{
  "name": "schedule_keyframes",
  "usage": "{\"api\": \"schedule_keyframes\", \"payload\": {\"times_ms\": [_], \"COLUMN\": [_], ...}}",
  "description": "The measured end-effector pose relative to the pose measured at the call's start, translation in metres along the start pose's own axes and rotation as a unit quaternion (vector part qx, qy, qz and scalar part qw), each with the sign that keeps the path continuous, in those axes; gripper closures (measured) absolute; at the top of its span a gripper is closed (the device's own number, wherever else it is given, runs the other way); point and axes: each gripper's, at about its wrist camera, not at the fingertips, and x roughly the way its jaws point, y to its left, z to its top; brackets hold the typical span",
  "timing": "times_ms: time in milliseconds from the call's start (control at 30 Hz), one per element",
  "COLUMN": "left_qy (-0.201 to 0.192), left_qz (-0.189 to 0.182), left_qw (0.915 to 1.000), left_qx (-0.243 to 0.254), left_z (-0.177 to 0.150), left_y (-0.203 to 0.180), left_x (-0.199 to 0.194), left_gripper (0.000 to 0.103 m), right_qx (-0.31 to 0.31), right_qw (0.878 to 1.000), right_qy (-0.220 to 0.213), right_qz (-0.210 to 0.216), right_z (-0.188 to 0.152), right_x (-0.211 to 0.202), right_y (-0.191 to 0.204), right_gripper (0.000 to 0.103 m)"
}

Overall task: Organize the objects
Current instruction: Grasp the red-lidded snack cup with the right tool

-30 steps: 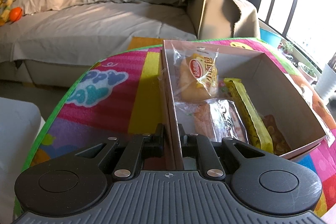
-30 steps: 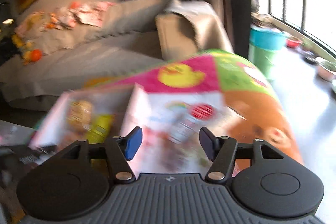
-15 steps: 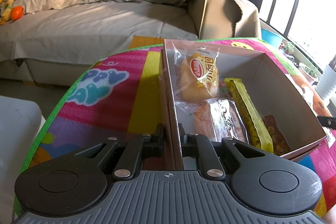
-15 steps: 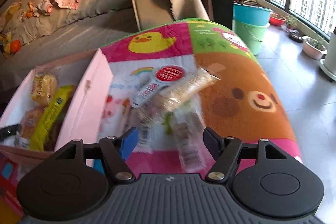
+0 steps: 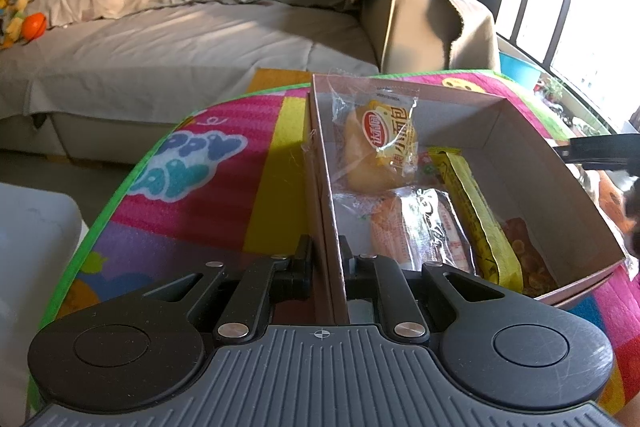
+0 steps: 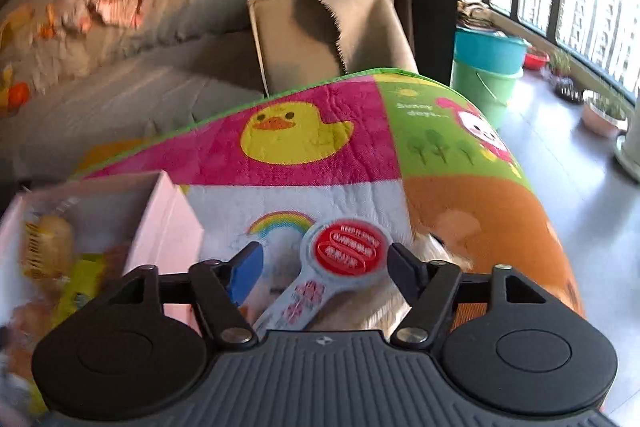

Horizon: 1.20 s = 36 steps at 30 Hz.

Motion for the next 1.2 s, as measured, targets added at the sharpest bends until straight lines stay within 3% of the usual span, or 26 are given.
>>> {"api": "schedule_keyframes", "payload": {"times_ms": [133,233,267,300,600,933,1033,1200], "left_qy": [0.001,0.000,0.000,0.000,0.001,0.000,0.000,0.000], "left_qz": [0.000,-0.001,-0.001,-0.001,-0.001,-0.002,-0.002,-0.003], "left_qw": [1.0000,1.0000,1.0000,1.0000,1.0000,1.0000,1.0000,1.0000], "left_qx": [0.000,0.000,-0.001,-0.001,-0.001,-0.003,-0.002,-0.004], "left_z": [0.000,0.000,0.000,0.000,0.000,0.000,0.000,0.000], "left_y": [0.000,0.001,0.000,0.000,0.000,0.000,0.000,0.000], "left_x": [0.000,-0.001,-0.001,-0.001,-0.001,-0.001,-0.001,-0.001], "left_gripper": [0.090,0.090,0.090,0.090,0.090,0.089,0.089,0.089], "right_qx": [-0.003,-0.001,-0.009,-0.014,-0.057,-0.147,-0.159,-0.194], "right_qw": [0.999,0.999,0.999,0.999,0.995,0.985,0.983,0.974], "right_qy": [0.029,0.040,0.043,0.046,0.024,0.049,0.042,-0.019], "right_qz": [-0.019,-0.004,0.003,0.011,0.084,0.069,0.077,0.112], "right_z": [0.011,0.012,0.010,0.008,-0.033,-0.108,-0.115,-0.096], "right_x": [0.031,0.036,0.033,0.027,-0.068,-0.150,-0.170,-0.207], "right_y": [-0.006,-0.012,-0.010,-0.008,0.001,0.002,0.008,0.033], "right_gripper": [0.032,0.032,0.041,0.042,0.042,0.042,0.042,0.042]}}
